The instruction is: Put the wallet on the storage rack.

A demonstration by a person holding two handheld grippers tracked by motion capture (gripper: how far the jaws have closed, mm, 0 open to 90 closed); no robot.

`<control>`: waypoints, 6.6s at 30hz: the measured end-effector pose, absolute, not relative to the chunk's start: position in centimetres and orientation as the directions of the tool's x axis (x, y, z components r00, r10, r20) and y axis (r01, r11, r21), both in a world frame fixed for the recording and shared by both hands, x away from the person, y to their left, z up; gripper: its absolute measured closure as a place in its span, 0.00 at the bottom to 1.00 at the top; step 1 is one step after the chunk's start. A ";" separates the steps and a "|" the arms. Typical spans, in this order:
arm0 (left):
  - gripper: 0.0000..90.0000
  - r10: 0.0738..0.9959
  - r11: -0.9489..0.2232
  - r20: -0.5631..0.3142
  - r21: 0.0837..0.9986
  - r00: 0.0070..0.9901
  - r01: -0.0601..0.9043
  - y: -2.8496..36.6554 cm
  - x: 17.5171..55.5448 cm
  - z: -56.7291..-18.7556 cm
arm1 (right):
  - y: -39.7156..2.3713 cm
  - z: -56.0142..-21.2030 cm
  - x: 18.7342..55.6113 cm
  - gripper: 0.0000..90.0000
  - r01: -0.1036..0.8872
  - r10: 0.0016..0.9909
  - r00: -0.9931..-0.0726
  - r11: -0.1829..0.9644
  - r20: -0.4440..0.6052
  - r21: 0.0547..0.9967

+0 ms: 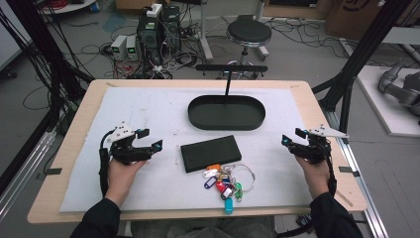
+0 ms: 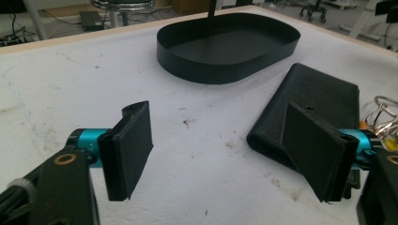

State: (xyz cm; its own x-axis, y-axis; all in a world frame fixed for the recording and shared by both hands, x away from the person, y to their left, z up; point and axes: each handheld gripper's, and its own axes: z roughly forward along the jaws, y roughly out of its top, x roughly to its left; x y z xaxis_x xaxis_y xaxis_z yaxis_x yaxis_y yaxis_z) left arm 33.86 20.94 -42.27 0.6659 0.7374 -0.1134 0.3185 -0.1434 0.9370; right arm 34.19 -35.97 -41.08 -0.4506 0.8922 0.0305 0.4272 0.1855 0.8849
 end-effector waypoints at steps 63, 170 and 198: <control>0.54 0.704 -0.131 -0.399 0.739 0.587 0.661 14.5 38.3 -45.5 | -35.9 -41.2 33.8 0.39 0.407 0.893 -0.447 0.254 -0.051 0.878; 0.71 0.421 -0.281 -0.066 0.939 0.905 0.199 13.2 34.0 -43.9 | -25.5 -41.4 36.2 0.84 0.162 0.316 -0.949 0.435 0.018 0.886; 0.84 0.442 -0.152 0.008 0.986 0.897 0.067 14.1 33.2 -40.6 | -28.7 -40.1 36.1 0.40 0.234 0.564 -0.825 0.286 0.034 0.929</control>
State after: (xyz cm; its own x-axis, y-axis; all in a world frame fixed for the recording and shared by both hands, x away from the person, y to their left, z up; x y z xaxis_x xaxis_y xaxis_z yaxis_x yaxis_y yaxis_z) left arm 33.19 14.11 -40.60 0.8970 0.4419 0.0075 0.0668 -0.1523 0.9861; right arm 36.10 -28.74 -40.12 -0.8251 0.5639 0.0342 0.2339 0.2859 0.9293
